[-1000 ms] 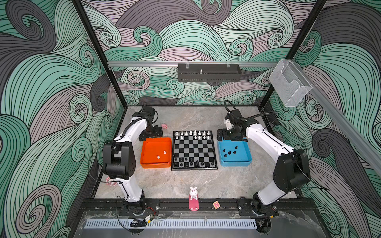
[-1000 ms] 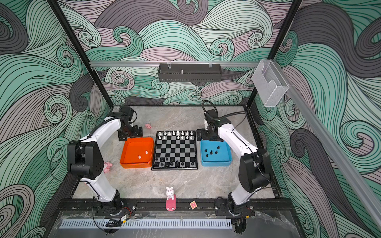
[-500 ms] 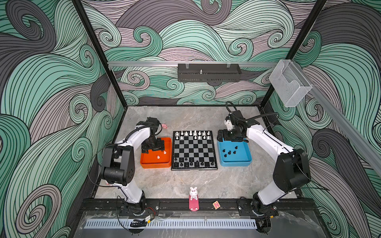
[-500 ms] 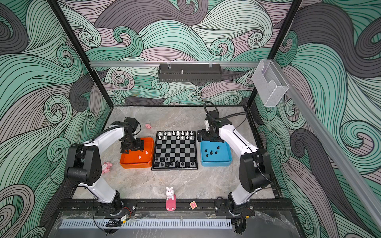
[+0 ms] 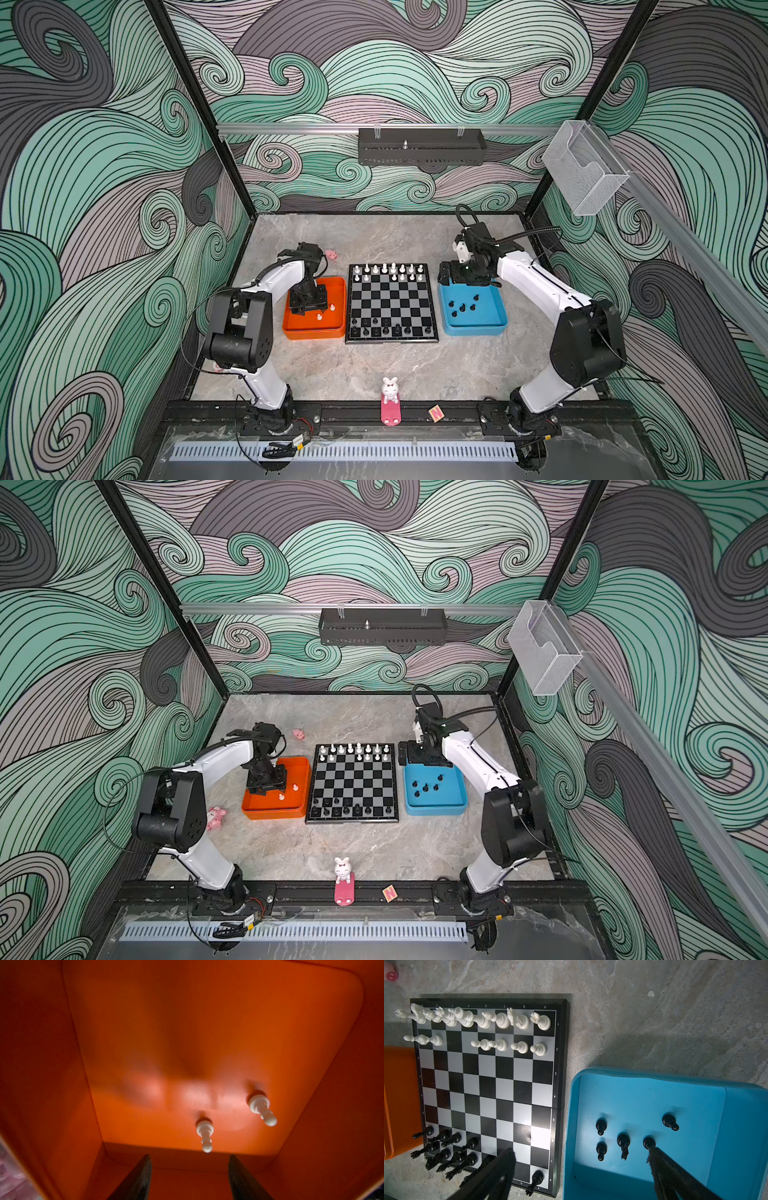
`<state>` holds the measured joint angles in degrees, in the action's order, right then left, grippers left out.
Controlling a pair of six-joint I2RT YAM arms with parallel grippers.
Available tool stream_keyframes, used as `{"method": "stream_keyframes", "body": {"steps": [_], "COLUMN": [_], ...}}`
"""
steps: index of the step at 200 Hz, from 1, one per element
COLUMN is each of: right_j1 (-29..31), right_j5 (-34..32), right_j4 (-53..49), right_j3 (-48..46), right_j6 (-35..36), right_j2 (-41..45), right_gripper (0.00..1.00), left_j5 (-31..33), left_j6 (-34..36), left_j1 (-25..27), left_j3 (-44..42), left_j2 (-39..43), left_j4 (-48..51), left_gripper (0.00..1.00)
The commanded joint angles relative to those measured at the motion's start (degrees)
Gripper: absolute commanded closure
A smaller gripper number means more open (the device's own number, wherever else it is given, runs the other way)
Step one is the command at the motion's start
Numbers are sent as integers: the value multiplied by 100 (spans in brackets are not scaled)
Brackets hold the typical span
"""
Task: Set up the chess pieces on the board
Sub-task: 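Lower the left gripper into the orange tray and close on a white pawn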
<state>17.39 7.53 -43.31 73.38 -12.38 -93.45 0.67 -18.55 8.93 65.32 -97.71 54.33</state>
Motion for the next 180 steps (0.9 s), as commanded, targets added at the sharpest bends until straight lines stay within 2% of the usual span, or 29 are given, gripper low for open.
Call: {"method": "stream_keyframes", "body": {"steps": [1, 15, 89, 180], "right_j1": [-42, -46, -59, -52], "right_j5": [-38, -32, -7, -9], "right_j4": [-7, -6, -17, -51], "right_j3": [9, 25, 52, 118], "right_j6": [78, 78, 78, 74], "right_j2": [-64, -82, -112, -172], "right_gripper": [0, 0, 0, 0], "left_j5": [-75, -74, -145, -202], "left_j6": [8, 12, 33, 70], "left_j1": [55, 65, 101, 156], "left_j3": [-2, -19, -28, -37], "left_j2": [-140, -173, -331, -450], "left_j4": [-44, -83, -167, -213], "left_gripper": [44, 50, 64, 76]}}
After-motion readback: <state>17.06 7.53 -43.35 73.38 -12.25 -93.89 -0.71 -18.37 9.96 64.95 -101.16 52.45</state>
